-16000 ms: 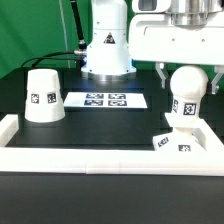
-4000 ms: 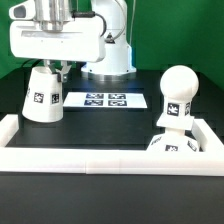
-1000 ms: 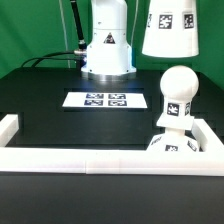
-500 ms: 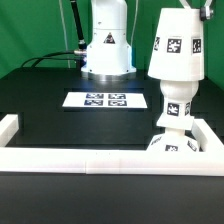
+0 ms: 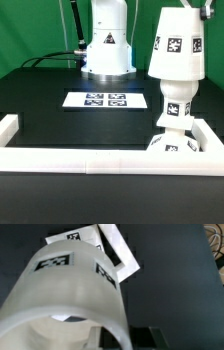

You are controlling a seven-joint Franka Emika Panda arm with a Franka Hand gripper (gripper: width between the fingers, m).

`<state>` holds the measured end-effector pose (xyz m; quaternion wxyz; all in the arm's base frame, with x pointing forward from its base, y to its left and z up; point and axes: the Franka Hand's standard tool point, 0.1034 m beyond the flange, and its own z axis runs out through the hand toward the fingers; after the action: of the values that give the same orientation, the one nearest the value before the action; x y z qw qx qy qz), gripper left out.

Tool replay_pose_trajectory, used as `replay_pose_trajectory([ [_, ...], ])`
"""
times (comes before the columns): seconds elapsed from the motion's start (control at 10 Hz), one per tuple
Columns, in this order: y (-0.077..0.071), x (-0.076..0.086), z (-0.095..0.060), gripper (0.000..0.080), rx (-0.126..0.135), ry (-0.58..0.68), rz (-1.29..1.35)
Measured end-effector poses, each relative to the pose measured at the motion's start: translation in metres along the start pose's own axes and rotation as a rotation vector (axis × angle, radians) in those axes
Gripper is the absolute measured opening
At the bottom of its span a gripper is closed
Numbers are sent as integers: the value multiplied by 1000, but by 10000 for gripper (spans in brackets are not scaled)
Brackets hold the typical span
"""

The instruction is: Assemble lamp

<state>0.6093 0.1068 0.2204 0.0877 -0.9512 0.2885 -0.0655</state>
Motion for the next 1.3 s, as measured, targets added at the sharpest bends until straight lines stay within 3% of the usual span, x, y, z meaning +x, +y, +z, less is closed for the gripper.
replay_pose_trajectory([
  [0.1,1,3,6,45,12,2,-18],
  [0.7,5,1,46,45,-19,5,-6],
  [1.3,12,-2,69,45,-42,5,-18],
])
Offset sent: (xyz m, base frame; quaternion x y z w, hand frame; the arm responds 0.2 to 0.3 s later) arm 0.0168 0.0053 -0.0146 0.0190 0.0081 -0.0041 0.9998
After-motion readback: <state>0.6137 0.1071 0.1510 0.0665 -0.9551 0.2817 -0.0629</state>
